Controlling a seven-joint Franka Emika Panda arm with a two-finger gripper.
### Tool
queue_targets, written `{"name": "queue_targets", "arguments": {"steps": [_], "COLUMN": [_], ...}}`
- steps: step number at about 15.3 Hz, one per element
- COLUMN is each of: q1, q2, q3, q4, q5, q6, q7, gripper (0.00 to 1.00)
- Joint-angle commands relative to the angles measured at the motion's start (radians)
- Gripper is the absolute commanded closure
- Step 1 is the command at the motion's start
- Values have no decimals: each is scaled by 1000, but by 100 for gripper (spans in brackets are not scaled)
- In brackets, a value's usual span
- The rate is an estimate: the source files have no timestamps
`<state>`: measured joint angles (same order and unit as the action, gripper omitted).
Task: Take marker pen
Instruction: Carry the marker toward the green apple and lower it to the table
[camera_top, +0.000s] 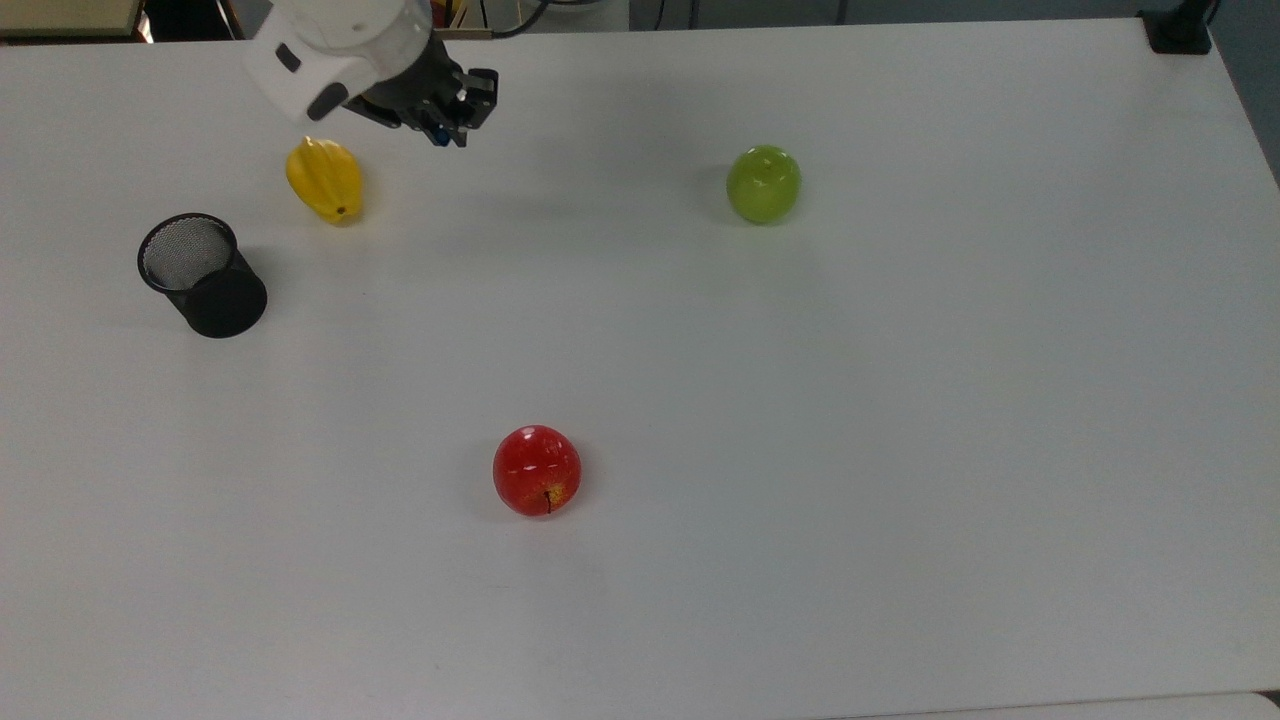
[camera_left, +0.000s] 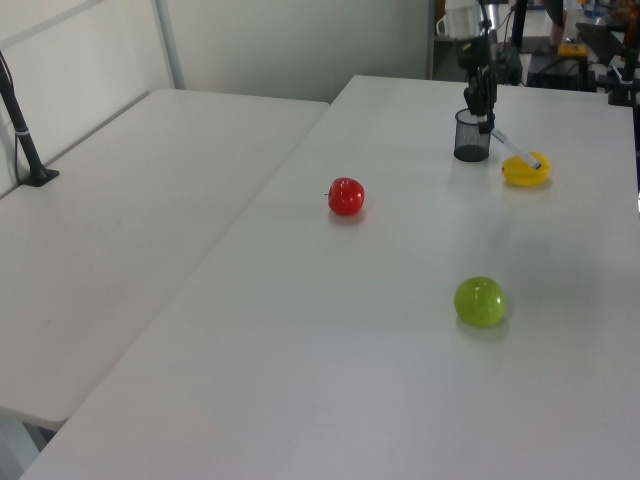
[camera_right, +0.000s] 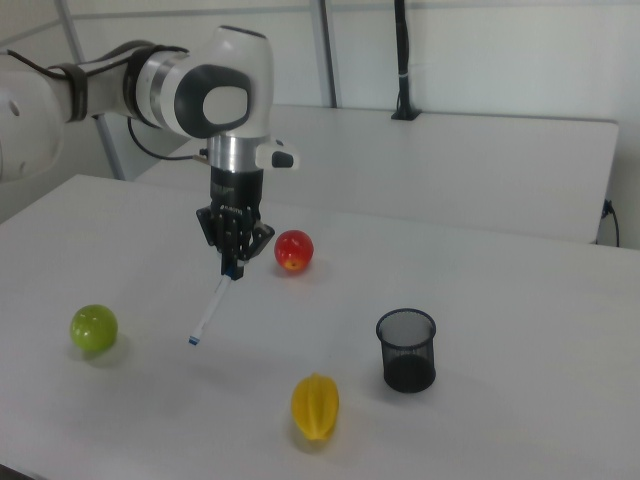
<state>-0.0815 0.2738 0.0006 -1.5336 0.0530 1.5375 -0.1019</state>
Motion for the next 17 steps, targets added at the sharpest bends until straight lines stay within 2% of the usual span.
{"name": "queue_targets", "arguments": {"steps": [1,8,17], "q1": [45,123,167], "q2": [51,94,182], "q3": [-14,-14,-14], "q4": [-16,-100,-99], "q5": [-36,-82,-96], "q6": [-14,-37,-26], "q7": [-29,-42,-30], "gripper": [84,84,81]}}
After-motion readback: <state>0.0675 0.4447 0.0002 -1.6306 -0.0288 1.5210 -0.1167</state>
